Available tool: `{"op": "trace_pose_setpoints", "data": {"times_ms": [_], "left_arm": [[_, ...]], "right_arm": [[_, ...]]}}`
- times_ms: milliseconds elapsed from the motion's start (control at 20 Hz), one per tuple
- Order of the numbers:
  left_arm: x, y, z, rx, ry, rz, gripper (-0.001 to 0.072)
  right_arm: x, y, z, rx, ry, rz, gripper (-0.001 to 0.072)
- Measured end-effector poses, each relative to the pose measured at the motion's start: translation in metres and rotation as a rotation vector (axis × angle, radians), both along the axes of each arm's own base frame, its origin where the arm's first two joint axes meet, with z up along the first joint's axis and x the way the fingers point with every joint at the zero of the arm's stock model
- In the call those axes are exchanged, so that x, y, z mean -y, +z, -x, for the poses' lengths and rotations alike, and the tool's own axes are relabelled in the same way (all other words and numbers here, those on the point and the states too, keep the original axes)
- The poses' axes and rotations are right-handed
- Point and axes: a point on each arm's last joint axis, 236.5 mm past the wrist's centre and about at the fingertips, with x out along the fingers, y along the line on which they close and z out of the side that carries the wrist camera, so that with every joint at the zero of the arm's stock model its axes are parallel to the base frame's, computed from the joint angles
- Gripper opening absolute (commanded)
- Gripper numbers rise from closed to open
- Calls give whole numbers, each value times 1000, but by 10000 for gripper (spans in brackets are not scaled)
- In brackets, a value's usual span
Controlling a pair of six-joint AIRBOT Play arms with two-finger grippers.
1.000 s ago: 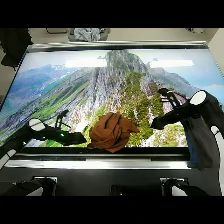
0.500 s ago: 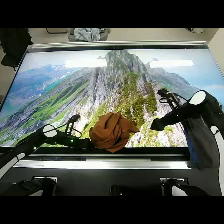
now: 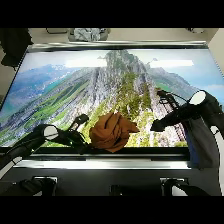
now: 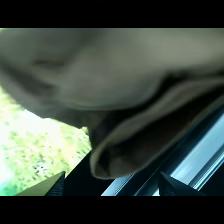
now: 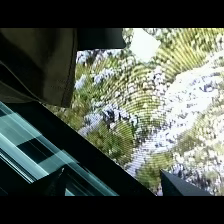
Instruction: Fold the shirts.
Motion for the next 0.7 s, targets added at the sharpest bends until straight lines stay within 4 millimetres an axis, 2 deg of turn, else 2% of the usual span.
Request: {"op": "trace_pose_setpoints", "data": {"times_ms": [250,300,350,400,450,700], "left_arm": [[10,-14,1,90,-146,-67,720],[11,-18,-1,98,-155,-74,682],[12,-23,-2,98,-163,-84,455],[11,-29,-3,95,-166,-93,153],[11,-34,-2,89,-171,-101,25],[13,-40,-4,77,-143,-107,25]], "right_arm": [[0,0,1,-3,1,-1,663],[0,0,1,-3,1,-1,663],[0,0,1,-4,2,-1,664],[0,0,1,-6,2,-1,666],[0,0,1,-6,2,-1,683],[-5,-6,-2,11,4,4,701]]}}
